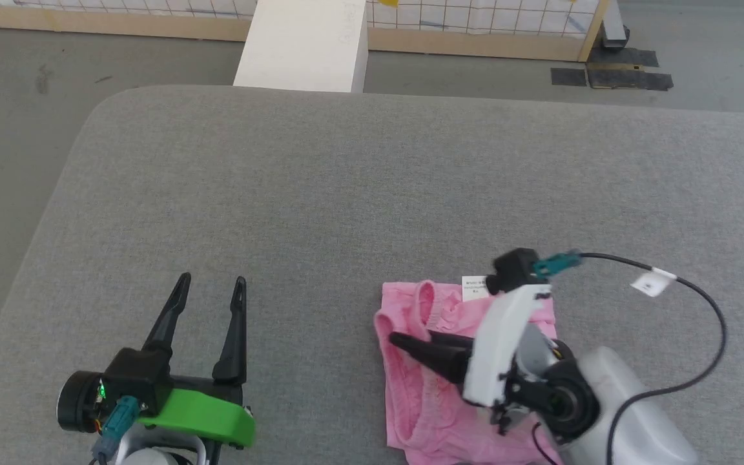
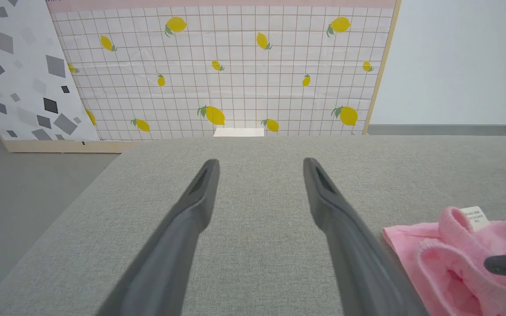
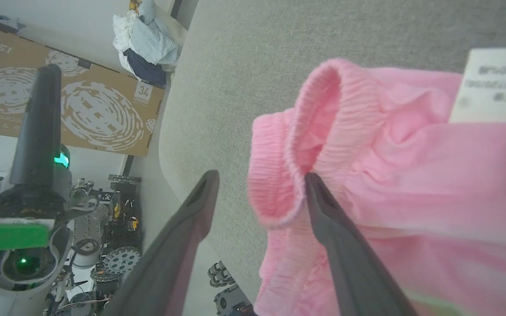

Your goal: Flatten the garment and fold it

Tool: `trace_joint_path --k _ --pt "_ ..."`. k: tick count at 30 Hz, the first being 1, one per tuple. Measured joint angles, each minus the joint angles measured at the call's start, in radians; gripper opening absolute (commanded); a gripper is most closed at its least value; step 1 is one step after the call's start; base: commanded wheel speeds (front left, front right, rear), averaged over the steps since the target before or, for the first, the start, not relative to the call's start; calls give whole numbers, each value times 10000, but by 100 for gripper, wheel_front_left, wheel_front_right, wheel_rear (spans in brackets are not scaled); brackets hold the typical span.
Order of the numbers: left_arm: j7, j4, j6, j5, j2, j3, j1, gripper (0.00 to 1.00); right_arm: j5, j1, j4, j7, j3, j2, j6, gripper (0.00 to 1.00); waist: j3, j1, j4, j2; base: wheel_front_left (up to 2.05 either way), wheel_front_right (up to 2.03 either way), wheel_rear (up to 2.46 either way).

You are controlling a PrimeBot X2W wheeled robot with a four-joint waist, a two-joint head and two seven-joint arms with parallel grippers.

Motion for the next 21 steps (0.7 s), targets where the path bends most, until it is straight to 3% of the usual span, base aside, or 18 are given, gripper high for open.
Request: trace_joint_path --k 4,11,16,21 --pt "-2 15 -35 10 -8 25 -4 100 -648 -266 -520 -616 1168 -219 0 100 -4 0 -63 0 0 0 0" --pt "-2 36 -71 13 -33 81 -9 100 -2522 -809 -1666 -2638 2984 -1515 0 100 -74 0 -116 0 0 0 0" --pt "-4 33 -59 12 -42 215 -4 100 -4096 -743 -1829 -4596 2057 -1833 0 100 -177 0 -204 0 0 0 0" --pt "-4 -27 -13 -10 -117 535 10 100 -5329 -37 -2023 -6115 199 -1680 0 100 -322 0 -373 0 0 0 0"
